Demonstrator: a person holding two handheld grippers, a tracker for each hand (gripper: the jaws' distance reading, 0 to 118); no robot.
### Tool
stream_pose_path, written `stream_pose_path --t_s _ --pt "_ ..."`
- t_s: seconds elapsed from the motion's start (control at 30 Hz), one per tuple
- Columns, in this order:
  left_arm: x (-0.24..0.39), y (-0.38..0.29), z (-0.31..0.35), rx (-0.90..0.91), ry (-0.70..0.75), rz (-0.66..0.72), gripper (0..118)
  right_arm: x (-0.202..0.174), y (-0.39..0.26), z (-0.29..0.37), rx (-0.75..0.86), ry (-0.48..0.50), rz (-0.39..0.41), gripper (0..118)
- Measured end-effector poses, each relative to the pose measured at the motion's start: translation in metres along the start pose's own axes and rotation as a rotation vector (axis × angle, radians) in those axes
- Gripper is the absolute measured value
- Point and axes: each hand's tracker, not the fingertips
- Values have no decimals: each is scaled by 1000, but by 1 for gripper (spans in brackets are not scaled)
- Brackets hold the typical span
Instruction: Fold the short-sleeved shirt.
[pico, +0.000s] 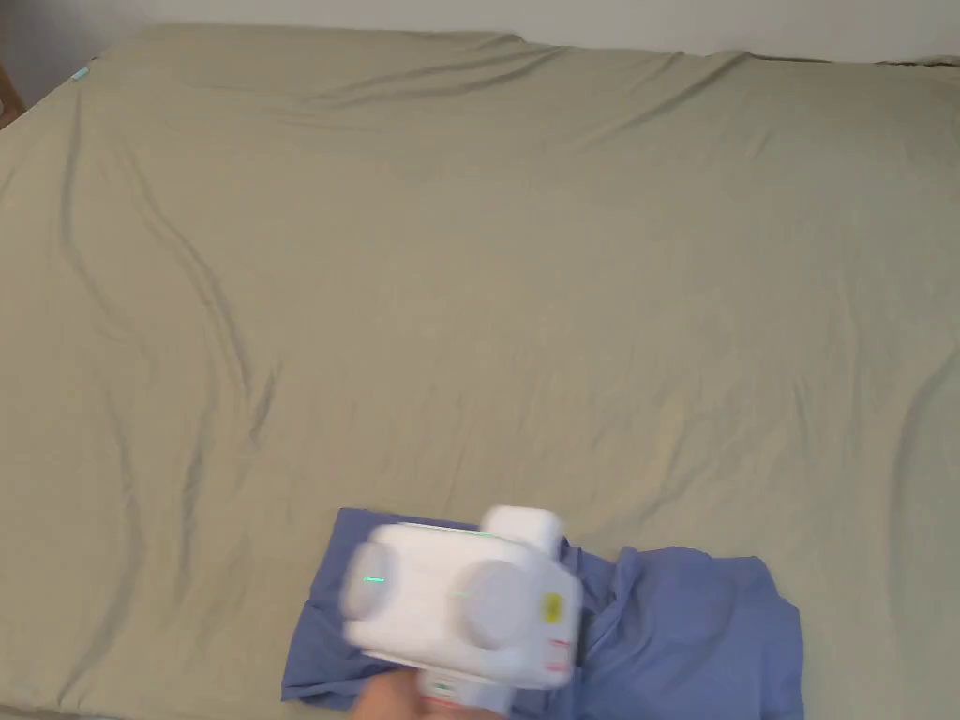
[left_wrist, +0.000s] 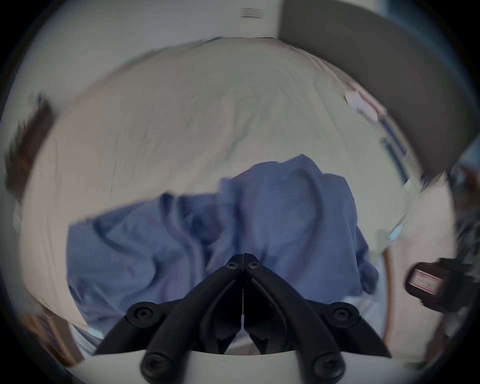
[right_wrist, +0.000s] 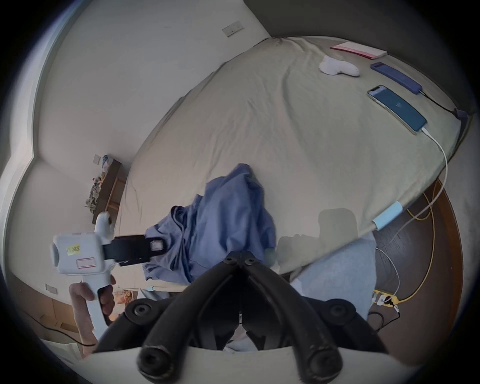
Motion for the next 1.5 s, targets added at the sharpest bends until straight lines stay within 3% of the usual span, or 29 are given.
stream_pose_path --t_s 0.07,0.17,0.37,0.4,0.43,0.47,0.5,0.77,0.8,0.83,0.87,0.9,0.97,1.23,1.3,1.5 --pt "-55 -9 42 82 -44 66 0 -12 3 -7 -6 9 34 0" --pt "-124 -3 63 78 16 89 0 -29 7 -21 -38 4 86 0" --pt "-195 6 61 72 -86 143 0 -52 11 -35 -64 -7 124 0" --pt "-199 7 58 67 -93 142 15 -54 11 -35 -65 -10 125 0" --pt "-202 9 55 58 -95 141 76 -58 11 -36 -66 -16 129 0" --pt "-209 13 48 36 -102 142 116 -61 11 -36 -69 -21 137 0" --pt "-209 12 41 -1 -114 137 118 -65 10 -35 -70 -29 145 0" --pt "-205 17 17 -31 -365 184 110 -78 8 -35 -74 -66 166 0" --pt "-205 16 16 -26 -408 184 99 -79 8 -34 -73 -68 168 0" --pt "-206 17 15 -19 -462 190 68 -79 7 -34 -73 -69 171 0" --pt "-217 19 11 -27 -493 227 68 -80 7 -34 -75 -72 173 0" --pt "-217 19 10 -38 -457 231 57 -82 6 -34 -74 -76 175 0" --pt "-217 16 7 -49 -399 188 9 -83 5 -33 -72 -78 176 0" --pt "-212 9 52 11 -370 286 9 -74 7 -31 -63 -67 165 0" --pt "-236 12 62 23 -366 293 9 -73 7 -31 -60 -66 162 0" --pt "-271 11 131 82 -118 282 9 -69 8 -33 -53 -33 144 0"
